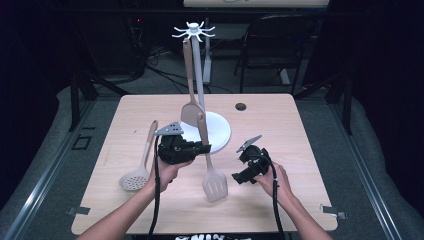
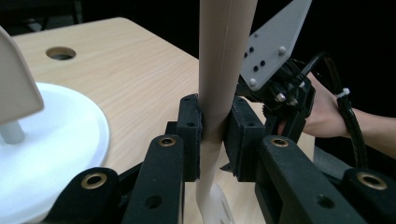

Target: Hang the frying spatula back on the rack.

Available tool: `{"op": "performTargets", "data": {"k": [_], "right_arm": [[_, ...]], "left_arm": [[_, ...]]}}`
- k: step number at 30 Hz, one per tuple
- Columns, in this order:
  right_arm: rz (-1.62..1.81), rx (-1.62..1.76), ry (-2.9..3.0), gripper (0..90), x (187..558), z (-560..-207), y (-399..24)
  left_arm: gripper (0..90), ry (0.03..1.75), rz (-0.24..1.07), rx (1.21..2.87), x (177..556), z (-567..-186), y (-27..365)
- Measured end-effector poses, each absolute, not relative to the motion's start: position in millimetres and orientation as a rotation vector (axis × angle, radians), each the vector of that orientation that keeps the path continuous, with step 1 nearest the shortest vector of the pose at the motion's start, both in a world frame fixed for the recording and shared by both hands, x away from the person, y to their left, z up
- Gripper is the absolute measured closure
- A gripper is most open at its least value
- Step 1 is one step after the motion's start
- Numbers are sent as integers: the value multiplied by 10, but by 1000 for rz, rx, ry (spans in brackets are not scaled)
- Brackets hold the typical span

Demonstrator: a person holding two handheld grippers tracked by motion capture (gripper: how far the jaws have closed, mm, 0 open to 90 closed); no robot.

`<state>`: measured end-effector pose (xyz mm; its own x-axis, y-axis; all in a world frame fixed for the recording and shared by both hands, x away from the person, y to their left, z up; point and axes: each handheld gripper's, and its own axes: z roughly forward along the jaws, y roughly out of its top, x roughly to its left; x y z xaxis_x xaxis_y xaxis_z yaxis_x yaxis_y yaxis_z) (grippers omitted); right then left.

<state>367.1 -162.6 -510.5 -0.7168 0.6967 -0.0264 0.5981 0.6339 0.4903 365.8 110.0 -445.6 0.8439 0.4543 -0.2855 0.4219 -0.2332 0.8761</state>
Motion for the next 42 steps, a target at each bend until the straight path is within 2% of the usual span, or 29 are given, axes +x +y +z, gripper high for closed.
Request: {"op": "performTargets", "data": {"k": [42], "right_arm": [[675,1064,2647,65,3732,-5137,-1672]], "left_arm": [[771,667,225,1850,4231,-3762,1008]]}}
